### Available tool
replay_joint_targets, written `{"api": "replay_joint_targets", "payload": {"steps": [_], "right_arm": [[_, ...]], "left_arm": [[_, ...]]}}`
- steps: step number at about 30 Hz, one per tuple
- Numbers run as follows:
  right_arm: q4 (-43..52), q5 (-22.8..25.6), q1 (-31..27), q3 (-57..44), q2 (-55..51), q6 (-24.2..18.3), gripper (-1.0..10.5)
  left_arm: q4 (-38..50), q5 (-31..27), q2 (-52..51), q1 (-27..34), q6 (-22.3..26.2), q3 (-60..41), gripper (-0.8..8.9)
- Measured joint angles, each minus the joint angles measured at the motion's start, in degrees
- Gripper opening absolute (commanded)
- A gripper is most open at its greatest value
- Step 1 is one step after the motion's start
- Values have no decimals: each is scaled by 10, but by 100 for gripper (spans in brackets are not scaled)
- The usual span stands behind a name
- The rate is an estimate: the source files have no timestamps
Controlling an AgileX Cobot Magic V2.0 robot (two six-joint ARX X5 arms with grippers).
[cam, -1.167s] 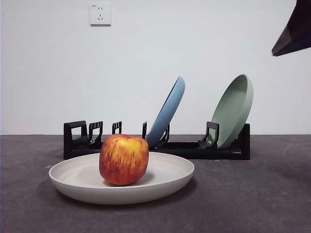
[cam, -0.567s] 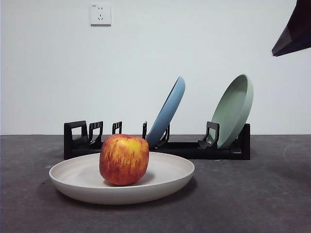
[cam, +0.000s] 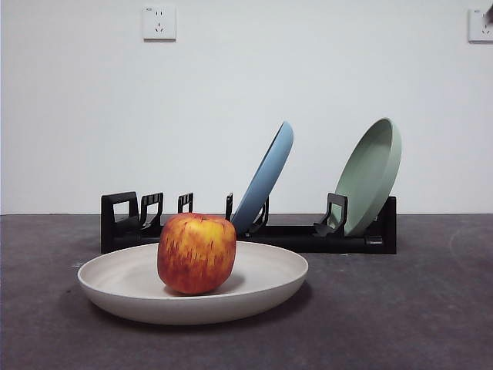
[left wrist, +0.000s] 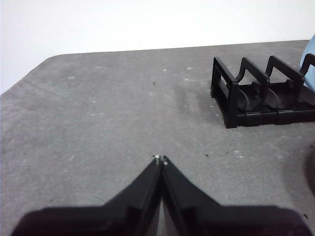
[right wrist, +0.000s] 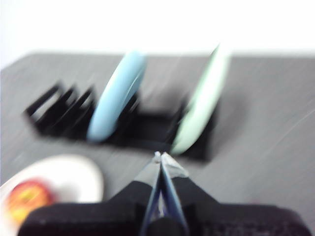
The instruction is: Take the yellow plate from the plate rack,put the plate on the table,take the apple from the table,put the apple in the plate
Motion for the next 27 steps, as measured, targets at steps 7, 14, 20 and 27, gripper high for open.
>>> {"api": "replay_joint_targets", "payload": {"steps": [7, 14, 20, 27], "right_arm": [[126, 0, -153, -103, -116, -47, -11], [179, 0, -180, -250, -184, -45, -11], [169, 0, -180, -310, -219, -20, -11], [125, 0, -180, -324, -253, 0, -11]], "left_arm": [[0, 0, 0, 0, 0, 0, -3], [0, 0, 0, 0, 0, 0, -3], [0, 0, 0, 0, 0, 0, -3], [0, 0, 0, 0, 0, 0, -3]]}}
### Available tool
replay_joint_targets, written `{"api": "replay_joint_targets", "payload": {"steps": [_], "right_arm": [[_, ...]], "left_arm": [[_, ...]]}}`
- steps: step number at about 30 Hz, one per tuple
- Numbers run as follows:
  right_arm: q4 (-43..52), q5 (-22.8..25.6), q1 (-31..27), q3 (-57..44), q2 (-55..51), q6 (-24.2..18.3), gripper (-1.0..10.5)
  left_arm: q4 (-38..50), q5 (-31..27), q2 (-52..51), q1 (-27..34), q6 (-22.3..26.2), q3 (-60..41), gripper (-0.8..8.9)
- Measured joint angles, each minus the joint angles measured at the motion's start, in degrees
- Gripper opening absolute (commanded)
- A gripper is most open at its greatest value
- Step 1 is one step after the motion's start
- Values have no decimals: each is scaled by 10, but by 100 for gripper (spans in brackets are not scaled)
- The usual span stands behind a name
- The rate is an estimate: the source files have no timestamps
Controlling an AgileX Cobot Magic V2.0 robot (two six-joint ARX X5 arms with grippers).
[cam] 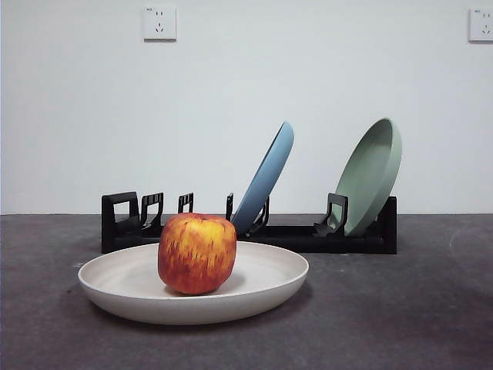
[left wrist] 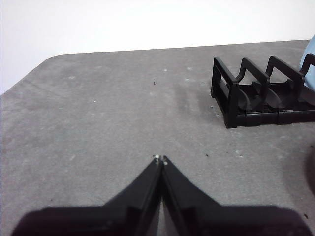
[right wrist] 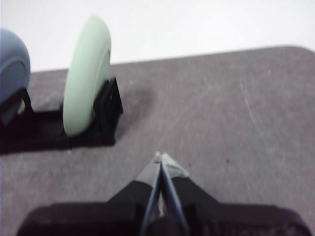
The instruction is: Take the yellow plate from the plate rack,put the plate on the table,take the apple from the table,put the apple in the plate
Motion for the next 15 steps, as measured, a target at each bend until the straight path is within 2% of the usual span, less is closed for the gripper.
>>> {"api": "replay_joint_targets", "payload": {"steps": [6, 15], "right_arm": [[-28, 0, 0, 0, 4, 28, -11], [-28, 1, 0, 0, 9, 37, -11]], "left_arm": [[0, 0, 0, 0, 0, 0, -3], [0, 0, 0, 0, 0, 0, -3]]}}
